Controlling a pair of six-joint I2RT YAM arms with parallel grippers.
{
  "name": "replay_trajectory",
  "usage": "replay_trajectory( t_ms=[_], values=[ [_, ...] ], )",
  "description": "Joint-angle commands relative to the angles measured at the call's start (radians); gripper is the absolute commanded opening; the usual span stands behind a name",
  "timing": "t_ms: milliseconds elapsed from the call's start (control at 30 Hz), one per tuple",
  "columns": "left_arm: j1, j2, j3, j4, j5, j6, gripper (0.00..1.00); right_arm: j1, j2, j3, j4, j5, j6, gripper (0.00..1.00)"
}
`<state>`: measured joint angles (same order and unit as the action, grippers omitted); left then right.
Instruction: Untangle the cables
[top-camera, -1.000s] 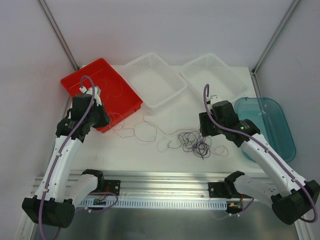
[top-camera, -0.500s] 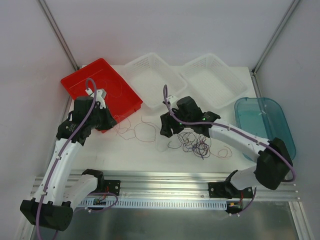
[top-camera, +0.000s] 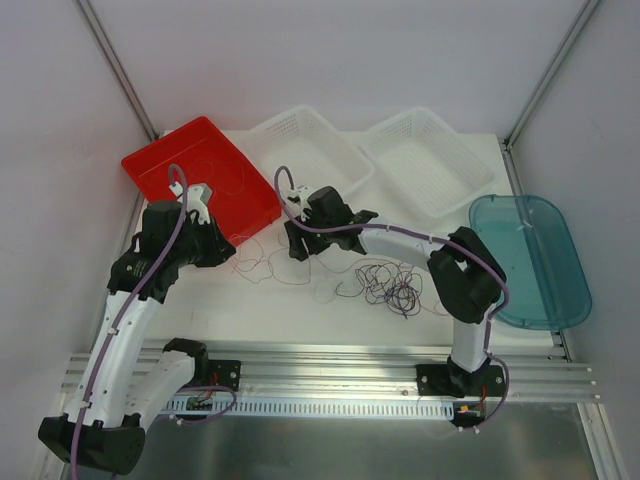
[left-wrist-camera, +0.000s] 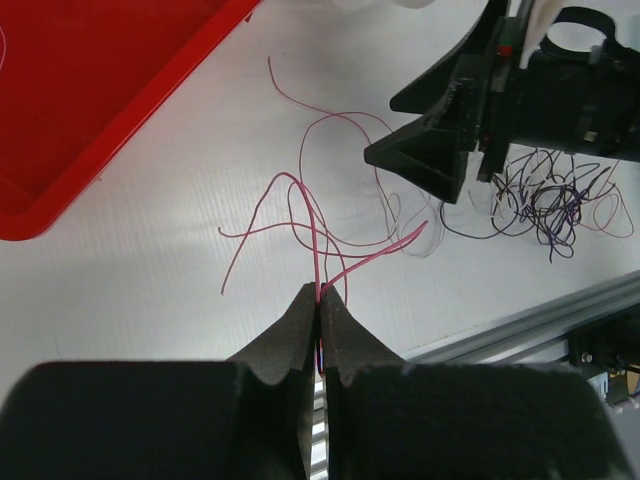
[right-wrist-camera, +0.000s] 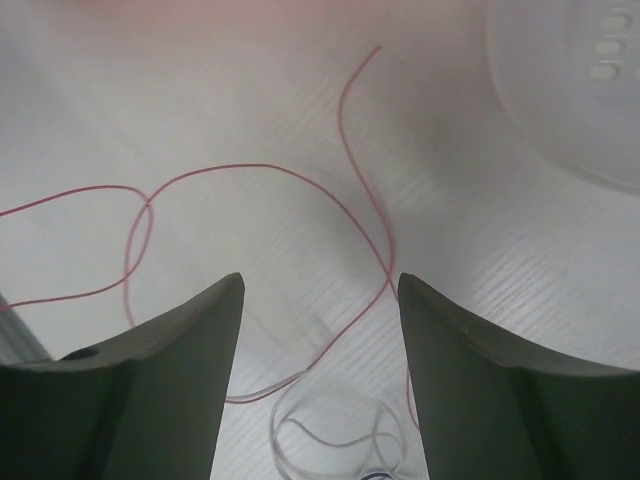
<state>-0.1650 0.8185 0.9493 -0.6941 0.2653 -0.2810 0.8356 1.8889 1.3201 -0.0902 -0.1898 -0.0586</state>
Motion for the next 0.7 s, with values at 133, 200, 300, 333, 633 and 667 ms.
replay_trajectory(
  t_ms=[133, 200, 300, 333, 633, 667],
  values=[
    [-0.010, -0.033, 0.005, -0.005, 0.045, -0.001, 0.00, 0.000, 0.107, 0.080, 0.007, 0.099, -0.052, 0.67],
    [-0.011, -0.036, 0.009, -0.010, 0.046, 0.002, 0.00, 0.000, 0.134, 0.088, 0.006, 0.104, -0.053, 0.65],
    [-0.011, -0.041, 0.013, -0.018, 0.042, 0.002, 0.00, 0.000, 0.135, 0.074, 0.024, 0.107, -0.052, 0.56],
    [-0.011, -0.042, 0.011, -0.018, 0.038, 0.003, 0.00, 0.000, 0.125, 0.064, 0.033, 0.107, -0.049, 0.44],
    [-0.011, -0.035, -0.041, -0.042, -0.153, 0.008, 0.00, -0.030, -0.256, -0.067, -0.080, 0.231, -0.073, 0.01],
    [-0.010, -0.030, -0.047, -0.044, -0.175, 0.008, 0.00, -0.044, -0.299, -0.073, -0.101, 0.239, -0.076, 0.01]
  ],
)
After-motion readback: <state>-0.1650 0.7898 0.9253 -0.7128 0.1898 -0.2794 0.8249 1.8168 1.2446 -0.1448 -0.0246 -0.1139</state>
